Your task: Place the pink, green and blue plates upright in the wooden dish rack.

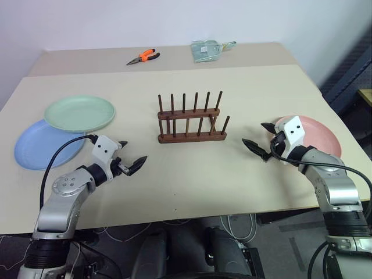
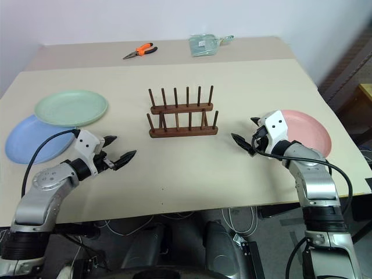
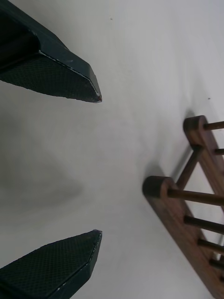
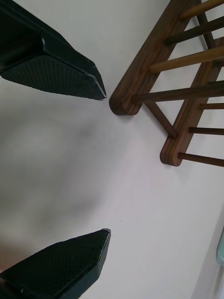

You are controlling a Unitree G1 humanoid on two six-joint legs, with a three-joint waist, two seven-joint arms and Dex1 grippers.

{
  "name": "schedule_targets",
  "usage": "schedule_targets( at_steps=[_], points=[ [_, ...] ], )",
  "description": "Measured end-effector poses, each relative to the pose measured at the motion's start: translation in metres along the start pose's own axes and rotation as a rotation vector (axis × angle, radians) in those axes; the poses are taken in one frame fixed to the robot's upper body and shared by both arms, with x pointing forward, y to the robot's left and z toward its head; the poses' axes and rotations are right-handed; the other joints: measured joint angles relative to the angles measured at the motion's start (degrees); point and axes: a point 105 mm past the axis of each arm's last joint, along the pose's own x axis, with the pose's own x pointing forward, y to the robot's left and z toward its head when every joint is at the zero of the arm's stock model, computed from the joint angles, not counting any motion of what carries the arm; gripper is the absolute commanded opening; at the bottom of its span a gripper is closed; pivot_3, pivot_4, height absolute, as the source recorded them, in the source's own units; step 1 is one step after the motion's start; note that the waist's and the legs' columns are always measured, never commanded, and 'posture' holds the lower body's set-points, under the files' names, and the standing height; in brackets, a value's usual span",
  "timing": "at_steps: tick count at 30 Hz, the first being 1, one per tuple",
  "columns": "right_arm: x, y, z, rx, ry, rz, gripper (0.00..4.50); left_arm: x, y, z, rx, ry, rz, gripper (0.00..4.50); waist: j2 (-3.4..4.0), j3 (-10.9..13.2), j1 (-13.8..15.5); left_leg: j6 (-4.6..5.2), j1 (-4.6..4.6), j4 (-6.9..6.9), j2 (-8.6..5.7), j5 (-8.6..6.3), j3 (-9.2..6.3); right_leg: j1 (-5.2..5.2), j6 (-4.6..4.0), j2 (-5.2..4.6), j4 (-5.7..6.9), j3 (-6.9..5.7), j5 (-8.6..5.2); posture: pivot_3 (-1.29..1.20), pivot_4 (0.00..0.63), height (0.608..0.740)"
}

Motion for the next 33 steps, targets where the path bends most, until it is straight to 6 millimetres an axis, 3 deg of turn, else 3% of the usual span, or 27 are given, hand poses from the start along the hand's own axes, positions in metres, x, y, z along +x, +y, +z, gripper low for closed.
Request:
schedule_targets(
  at_steps=[9, 15, 21, 24, 28, 30, 33],
  points=[
    [0.003, -0.007, 0.001, -0.036, 0.011, -0.032, 4.49, 0.014, -0.002, -0.006, -0.016, 0.006, -0.028, 4.47, 0.00, 0.00, 0.04, 0.00, 0.00, 0.02, -0.02, 0.00, 0.02, 0.00, 0.01, 0.01, 0.01, 0.00, 0.01, 0.00, 0.150, 0.738],
    [-0.005, 0.004, -0.012, -0.005, 0.060, -0.023, 4.49, 0.052, -0.005, 0.003, 0.022, 0.018, -0.176, 4.47, 0.00, 0.00, 0.52, 0.01, -0.02, 0.05, -0.09, 0.01, 0.02, 0.02, 0.07, 0.01, 0.02, -0.01, 0.03, 0.00, 0.150, 0.738],
    [-0.018, 0.012, -0.014, -0.035, 0.068, -0.079, 4.49, 0.098, -0.021, 0.013, 0.106, 0.036, -0.378, 4.47, -0.03, 0.00, 1.19, 0.03, -0.04, 0.08, -0.12, 0.00, 0.11, 0.02, 0.22, 0.02, 0.02, -0.01, 0.11, 0.00, 0.150, 0.738],
    [-0.029, 0.015, -0.018, -0.037, 0.083, -0.114, 4.50, 0.113, -0.024, 0.017, 0.132, 0.039, -0.437, 3.65, -0.03, -0.01, 1.32, 0.04, -0.05, 0.10, -0.13, -0.01, 0.22, 0.02, 0.23, 0.00, 0.02, -0.01, 0.11, 0.00, 0.150, 0.738],
    [-0.040, 0.015, -0.015, -0.044, 0.086, -0.158, 4.50, 0.121, -0.026, 0.019, 0.158, 0.044, -0.483, 1.57, -0.04, -0.03, 1.31, 0.07, -0.06, 0.13, -0.12, -0.02, 0.23, 0.03, 0.24, 0.00, 0.03, -0.01, 0.11, 0.00, 0.150, 0.738],
    [-0.046, 0.012, -0.018, -0.042, 0.095, -0.180, 4.50, 0.124, -0.029, 0.020, 0.170, 0.037, -0.497, 0.76, -0.06, -0.05, 1.32, 0.07, -0.06, 0.14, -0.11, -0.03, 0.20, 0.04, 0.25, 0.00, 0.03, -0.01, 0.11, 0.00, 0.150, 0.738],
    [-0.047, 0.011, -0.019, -0.041, 0.100, -0.189, 4.50, 0.121, -0.031, 0.019, 0.189, 0.030, -0.528, 0.78, -0.04, -0.06, 1.15, 0.08, -0.03, 0.13, -0.09, -0.03, 0.14, 0.04, 0.25, 0.00, 0.04, 0.00, 0.11, 0.00, 0.150, 0.738]
  ],
)
